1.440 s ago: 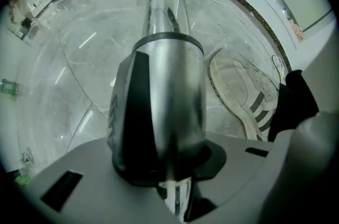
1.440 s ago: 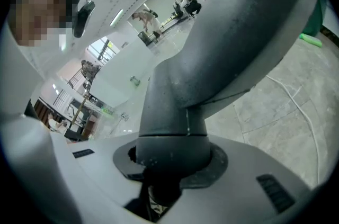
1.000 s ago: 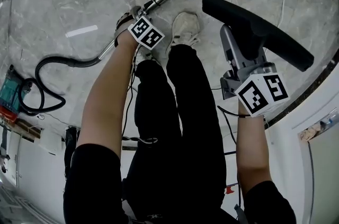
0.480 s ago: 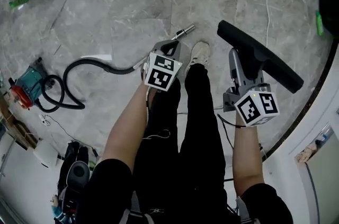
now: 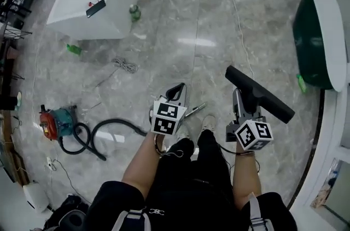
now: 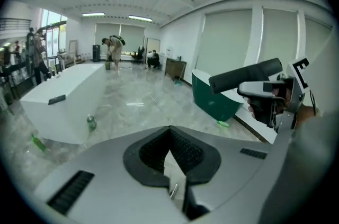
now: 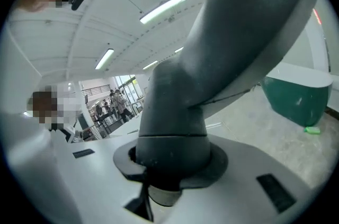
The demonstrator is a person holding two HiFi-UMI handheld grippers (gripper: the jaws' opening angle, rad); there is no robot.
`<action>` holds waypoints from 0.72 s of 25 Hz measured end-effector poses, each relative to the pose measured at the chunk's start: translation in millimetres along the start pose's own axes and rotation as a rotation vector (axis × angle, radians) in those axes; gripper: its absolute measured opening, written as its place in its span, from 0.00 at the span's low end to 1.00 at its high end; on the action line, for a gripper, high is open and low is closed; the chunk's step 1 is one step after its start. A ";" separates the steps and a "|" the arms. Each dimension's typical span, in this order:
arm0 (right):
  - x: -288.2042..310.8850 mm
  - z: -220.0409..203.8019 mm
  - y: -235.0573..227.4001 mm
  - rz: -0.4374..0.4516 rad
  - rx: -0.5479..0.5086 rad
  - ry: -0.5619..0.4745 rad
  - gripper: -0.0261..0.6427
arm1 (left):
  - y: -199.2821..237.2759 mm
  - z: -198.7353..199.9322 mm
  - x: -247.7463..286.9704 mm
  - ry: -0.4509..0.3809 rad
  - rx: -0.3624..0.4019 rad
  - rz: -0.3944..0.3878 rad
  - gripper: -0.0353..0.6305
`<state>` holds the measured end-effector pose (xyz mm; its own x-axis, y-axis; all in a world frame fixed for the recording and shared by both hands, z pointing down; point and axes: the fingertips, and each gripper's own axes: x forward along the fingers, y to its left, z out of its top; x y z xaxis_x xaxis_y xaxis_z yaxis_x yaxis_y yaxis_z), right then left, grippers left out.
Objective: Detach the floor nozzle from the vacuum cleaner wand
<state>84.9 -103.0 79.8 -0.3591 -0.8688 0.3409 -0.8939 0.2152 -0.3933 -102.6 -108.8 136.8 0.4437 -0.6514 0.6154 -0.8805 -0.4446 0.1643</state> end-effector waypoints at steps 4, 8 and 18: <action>-21.5 70.4 42.0 0.010 -0.012 -0.089 0.22 | 0.9 90.0 -72.5 -0.145 -0.005 0.088 0.06; -46.5 128.8 65.8 0.024 -0.044 -0.143 0.22 | -19.7 146.7 -119.1 -0.237 0.033 0.120 0.06; -93.5 208.3 86.1 0.196 -0.019 -0.303 0.22 | -67.3 208.0 -161.9 -0.368 0.153 0.184 0.06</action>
<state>97.4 -96.2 -163.8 -0.4311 -0.9023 -0.0093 -0.8215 0.3967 -0.4095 -80.4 -101.3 -134.2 0.3362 -0.8915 0.3036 -0.9278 -0.3688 -0.0555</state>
